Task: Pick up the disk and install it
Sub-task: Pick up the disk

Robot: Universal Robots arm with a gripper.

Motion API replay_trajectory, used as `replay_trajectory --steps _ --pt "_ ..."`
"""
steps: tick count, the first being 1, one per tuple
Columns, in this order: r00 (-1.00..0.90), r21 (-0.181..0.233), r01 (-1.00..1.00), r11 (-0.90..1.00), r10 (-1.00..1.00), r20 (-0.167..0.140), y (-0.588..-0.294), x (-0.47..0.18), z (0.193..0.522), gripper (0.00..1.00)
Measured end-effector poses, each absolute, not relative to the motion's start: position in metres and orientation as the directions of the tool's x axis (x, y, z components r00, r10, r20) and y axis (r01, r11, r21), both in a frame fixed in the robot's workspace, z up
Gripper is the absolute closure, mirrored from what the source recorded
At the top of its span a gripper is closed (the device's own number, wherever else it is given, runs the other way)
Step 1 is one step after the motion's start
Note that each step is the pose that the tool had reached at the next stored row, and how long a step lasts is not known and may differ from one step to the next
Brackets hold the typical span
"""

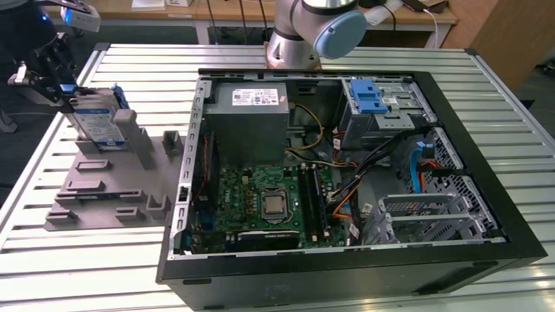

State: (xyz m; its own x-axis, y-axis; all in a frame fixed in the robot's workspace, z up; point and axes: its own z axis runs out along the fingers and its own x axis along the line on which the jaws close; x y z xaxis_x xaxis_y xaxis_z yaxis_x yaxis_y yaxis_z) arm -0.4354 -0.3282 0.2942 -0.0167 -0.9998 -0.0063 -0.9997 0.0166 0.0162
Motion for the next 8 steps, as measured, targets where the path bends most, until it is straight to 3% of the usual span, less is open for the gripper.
replay_trajectory --steps 8 --pt "-0.017 0.016 -1.000 0.017 -1.000 -0.012 -0.3282 -0.4353 0.2923 0.53"
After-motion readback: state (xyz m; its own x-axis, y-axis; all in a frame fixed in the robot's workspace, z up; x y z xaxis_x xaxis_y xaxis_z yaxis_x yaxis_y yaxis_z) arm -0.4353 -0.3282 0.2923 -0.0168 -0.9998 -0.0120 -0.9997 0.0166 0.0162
